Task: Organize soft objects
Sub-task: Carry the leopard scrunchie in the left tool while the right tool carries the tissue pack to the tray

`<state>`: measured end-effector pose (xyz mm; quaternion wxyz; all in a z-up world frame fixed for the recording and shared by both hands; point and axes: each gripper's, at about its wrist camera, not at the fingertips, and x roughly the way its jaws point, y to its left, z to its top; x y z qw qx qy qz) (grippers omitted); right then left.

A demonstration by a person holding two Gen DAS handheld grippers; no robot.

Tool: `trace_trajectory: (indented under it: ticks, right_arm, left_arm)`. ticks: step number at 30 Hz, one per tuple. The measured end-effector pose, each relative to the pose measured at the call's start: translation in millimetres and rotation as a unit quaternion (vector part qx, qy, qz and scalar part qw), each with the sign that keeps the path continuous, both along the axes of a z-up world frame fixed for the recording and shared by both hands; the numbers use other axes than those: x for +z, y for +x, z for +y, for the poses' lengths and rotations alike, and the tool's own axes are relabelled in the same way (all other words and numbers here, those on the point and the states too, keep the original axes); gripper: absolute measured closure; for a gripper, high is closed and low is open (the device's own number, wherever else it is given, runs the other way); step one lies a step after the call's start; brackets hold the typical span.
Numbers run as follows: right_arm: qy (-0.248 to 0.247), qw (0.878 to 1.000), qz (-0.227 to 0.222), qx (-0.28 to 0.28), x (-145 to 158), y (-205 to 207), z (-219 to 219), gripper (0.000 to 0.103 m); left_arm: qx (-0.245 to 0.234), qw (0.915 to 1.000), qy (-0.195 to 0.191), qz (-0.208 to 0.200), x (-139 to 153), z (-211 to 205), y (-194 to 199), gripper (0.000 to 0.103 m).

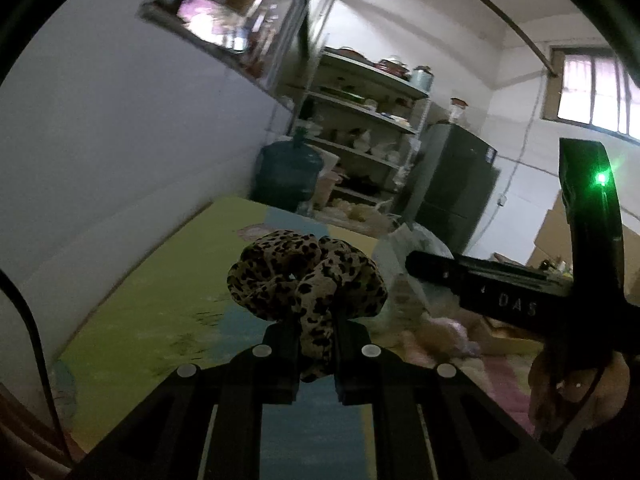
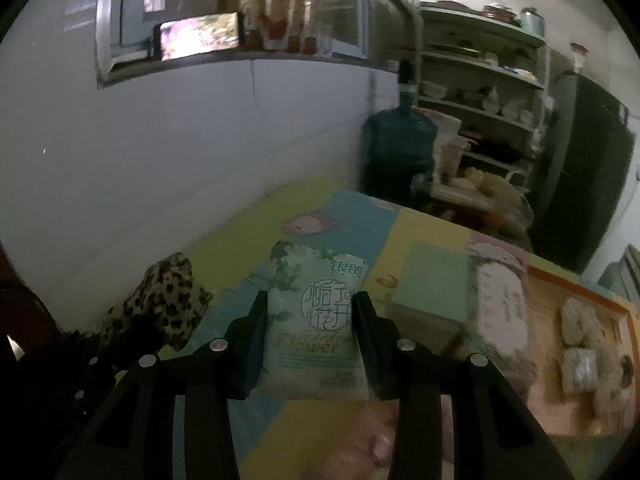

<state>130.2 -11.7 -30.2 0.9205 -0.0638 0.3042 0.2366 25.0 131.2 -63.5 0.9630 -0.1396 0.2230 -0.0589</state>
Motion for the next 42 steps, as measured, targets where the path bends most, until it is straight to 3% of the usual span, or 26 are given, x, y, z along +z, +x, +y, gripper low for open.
trace_trajectory:
  ticks: [9, 22, 42]
  right_arm:
    - [0.02, 0.998, -0.012, -0.062, 2, -13, -70, 0.061]
    - [0.044, 0.989, -0.021, -0.137, 2, -12, -175, 0.061]
    - [0.074, 0.972, -0.021, -0.222, -10, -3, -319, 0.061]
  left_arm:
    - [-0.059, 0.9982, 0.013, -0.008, 17, -55, 19, 0.09]
    - [-0.152, 0.9881, 0.024, -0.003, 36, -158, 57, 0.09]
    - [-0.168, 0.9836, 0.043, 0.05, 24, -291, 132, 0.09]
